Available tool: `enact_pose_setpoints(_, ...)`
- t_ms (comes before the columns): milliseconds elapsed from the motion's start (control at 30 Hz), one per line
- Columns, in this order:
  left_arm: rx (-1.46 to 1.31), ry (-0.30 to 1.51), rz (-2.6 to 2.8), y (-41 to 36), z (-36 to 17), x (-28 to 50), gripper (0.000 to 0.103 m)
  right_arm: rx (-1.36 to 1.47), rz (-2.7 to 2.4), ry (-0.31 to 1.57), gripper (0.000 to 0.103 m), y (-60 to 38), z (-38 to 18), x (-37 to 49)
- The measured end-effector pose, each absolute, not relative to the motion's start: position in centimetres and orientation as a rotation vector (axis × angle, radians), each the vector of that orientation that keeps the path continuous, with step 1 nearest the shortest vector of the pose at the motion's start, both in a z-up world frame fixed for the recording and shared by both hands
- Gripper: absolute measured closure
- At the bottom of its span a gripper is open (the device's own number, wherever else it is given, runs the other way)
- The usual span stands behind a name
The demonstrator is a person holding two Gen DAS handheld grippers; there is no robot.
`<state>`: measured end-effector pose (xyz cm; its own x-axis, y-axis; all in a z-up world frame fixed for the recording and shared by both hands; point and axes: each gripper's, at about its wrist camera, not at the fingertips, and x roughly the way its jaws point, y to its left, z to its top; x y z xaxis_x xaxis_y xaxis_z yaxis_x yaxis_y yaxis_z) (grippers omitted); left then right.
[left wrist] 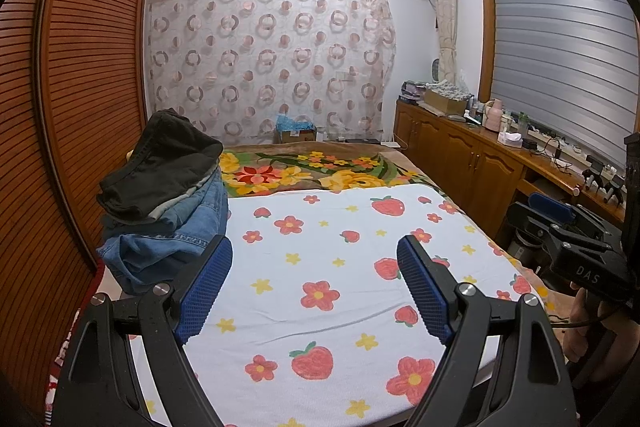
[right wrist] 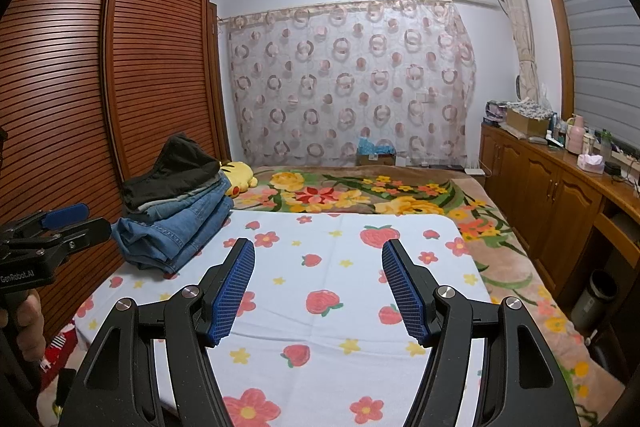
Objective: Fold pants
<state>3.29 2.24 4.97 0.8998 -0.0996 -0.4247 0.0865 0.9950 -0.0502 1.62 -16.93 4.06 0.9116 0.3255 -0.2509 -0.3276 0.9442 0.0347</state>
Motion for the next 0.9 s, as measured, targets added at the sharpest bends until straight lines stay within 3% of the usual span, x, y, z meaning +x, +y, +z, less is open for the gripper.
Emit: enact_pose_setpoints(900,-0.037,0.433,-0.103,2.04,4.28,3.11,0.018,-0.005,0.334,0.258,0.034,-16.82,4.06,1.73)
